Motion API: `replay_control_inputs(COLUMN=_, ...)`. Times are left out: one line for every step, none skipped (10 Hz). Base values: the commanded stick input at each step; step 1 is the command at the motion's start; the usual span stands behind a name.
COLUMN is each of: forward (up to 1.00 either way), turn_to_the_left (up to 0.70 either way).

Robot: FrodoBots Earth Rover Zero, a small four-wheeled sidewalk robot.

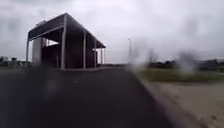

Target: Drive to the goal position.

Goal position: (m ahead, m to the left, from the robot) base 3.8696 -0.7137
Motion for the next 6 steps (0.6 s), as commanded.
replay_control_inputs(forward=1.00, turn_to_the_left=0.00)
replay_control_inputs(forward=1.00, turn_to_the_left=0.00)
replay_control_inputs(forward=1.00, turn_to_the_left=0.00)
replay_control_inputs(forward=1.00, turn_to_the_left=0.00)
replay_control_inputs(forward=0.98, turn_to_the_left=0.00)
replay_control_inputs(forward=0.87, turn_to_the_left=0.00)
